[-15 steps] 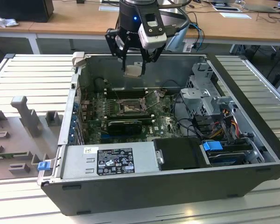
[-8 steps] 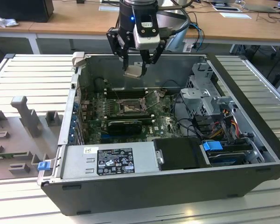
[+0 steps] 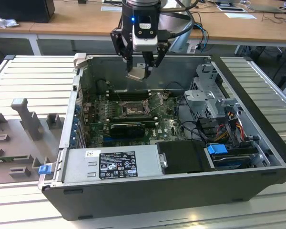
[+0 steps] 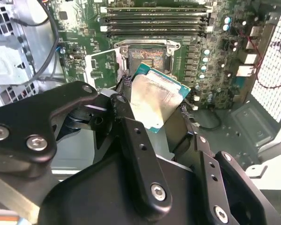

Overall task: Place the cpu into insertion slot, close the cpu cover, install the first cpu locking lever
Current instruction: 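Place the cpu into insertion slot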

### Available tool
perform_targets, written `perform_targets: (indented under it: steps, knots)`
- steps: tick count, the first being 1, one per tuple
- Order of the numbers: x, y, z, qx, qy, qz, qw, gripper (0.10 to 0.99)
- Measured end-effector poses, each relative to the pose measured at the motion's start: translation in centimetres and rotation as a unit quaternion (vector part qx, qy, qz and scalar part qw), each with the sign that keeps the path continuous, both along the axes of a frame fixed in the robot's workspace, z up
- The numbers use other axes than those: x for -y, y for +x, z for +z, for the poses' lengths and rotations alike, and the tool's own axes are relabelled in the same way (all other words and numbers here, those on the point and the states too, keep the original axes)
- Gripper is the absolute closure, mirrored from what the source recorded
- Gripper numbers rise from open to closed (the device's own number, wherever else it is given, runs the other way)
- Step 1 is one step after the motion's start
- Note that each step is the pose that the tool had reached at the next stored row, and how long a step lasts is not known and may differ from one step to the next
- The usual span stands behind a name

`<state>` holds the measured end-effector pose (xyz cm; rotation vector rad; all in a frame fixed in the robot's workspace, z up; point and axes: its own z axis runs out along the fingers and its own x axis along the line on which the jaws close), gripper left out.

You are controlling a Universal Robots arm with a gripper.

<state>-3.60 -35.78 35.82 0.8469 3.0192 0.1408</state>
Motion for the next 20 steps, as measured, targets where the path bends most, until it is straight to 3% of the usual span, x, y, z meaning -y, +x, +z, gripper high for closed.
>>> perform_targets:
  steps: [5,10,20]
  knots:
    - [0.0,0.0,-0.05,0.0,0.0,-0.029,0.9996,0.557]
    - [0.0,0.0,-0.11,0.0,0.0,-0.072,0.9974,0.557]
    - [0.0,0.0,-0.2,0.0,-0.0002,-0.117,0.9931,0.557]
